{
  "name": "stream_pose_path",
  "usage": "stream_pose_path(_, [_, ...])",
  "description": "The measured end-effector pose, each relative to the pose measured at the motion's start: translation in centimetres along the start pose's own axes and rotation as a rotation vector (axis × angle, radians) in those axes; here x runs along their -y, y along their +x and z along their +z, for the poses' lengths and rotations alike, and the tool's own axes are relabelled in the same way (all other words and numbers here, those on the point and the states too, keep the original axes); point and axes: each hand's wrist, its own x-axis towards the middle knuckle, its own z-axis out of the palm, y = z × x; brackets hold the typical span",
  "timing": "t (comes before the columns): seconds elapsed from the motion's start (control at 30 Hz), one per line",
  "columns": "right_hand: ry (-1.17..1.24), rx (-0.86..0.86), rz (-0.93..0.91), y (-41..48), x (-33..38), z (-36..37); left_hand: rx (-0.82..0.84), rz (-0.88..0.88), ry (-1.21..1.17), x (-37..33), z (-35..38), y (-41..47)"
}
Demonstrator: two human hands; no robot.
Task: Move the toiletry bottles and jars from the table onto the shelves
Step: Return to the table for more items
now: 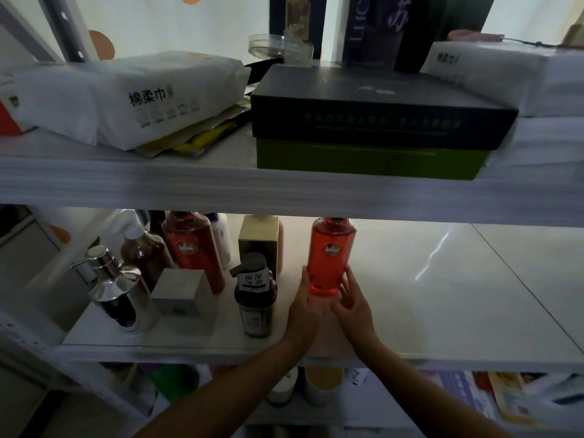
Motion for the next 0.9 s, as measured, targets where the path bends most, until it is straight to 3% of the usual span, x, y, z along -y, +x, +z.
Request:
stream_pose_path(0.47, [-0.094, 0.068, 0.035, 3.0, 1.1, 1.1, -0.126, -0.131, -0.117, -1.1, 0.1, 3.7])
stream_pose_path(0.73, [-0.181, 0.166, 0.011, 2.8, 2.2, 0.1, -0.042, -0.126, 0.015, -1.4, -0.6, 3.9])
stream_pose_path(0.9, [-0.395, 0.224, -0.09, 1.9, 4.1, -2.3, -0.032, -0.133, 0.214, 1.5, -0.5, 5.4])
